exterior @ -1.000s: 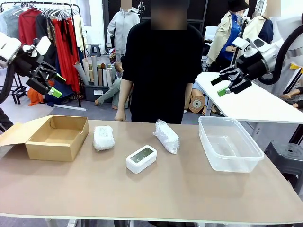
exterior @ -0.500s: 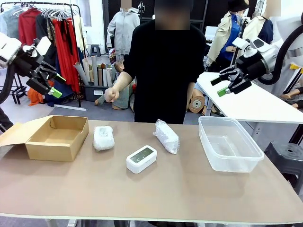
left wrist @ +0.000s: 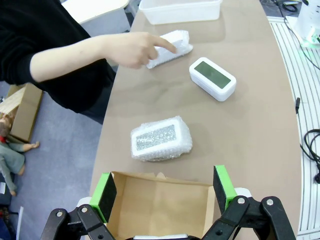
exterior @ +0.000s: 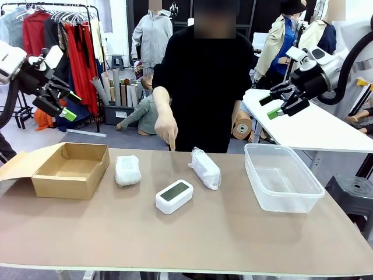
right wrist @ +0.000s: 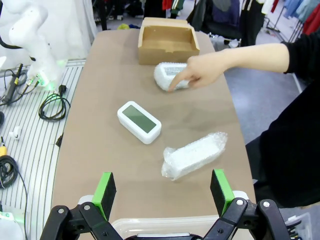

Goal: Separate and place wrapped and unwrapped clocks.
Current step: Pick up the Digital clock indicated by the person.

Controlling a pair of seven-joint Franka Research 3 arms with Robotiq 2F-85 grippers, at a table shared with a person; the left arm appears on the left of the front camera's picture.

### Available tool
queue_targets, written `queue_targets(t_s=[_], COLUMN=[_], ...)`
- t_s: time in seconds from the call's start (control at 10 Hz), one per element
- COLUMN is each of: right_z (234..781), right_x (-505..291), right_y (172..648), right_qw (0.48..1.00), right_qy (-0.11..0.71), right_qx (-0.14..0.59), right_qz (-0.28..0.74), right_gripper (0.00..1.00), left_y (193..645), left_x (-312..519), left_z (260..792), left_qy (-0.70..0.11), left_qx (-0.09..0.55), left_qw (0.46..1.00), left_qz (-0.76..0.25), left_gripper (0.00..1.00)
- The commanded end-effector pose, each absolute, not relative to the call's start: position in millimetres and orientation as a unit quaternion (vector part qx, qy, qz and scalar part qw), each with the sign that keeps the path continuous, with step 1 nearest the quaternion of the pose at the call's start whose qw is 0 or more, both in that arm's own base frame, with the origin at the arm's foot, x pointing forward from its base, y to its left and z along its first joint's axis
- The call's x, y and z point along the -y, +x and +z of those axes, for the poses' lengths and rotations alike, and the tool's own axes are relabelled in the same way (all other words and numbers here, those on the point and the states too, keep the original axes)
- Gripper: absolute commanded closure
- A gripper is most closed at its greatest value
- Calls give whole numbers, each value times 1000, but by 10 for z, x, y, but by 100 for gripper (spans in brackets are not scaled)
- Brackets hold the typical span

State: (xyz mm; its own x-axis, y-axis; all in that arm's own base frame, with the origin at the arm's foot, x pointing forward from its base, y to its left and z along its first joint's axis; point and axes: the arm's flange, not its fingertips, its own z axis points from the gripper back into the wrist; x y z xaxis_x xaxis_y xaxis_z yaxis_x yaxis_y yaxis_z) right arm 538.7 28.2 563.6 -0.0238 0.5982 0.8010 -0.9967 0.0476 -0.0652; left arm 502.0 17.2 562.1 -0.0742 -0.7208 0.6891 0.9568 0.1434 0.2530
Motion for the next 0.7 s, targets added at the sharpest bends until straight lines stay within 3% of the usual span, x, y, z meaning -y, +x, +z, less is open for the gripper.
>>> queue_targets(t_s=[0.0,0.6], right_z=[5665,5665], right_x=[-282,-282], right_y=[5373,5373], right_qw=[635,635], right_qy=[287,287], right_qx=[346,346], right_qz=[628,628], right_gripper=[0,0], left_y=[5020,5020], left_x=[-183,-183], left_z=[5622,5622], left_qy=[-161,-161], left_qx=[368,368], left_qw=[662,662], left_qz=[-633,-633], left_gripper=[0,0])
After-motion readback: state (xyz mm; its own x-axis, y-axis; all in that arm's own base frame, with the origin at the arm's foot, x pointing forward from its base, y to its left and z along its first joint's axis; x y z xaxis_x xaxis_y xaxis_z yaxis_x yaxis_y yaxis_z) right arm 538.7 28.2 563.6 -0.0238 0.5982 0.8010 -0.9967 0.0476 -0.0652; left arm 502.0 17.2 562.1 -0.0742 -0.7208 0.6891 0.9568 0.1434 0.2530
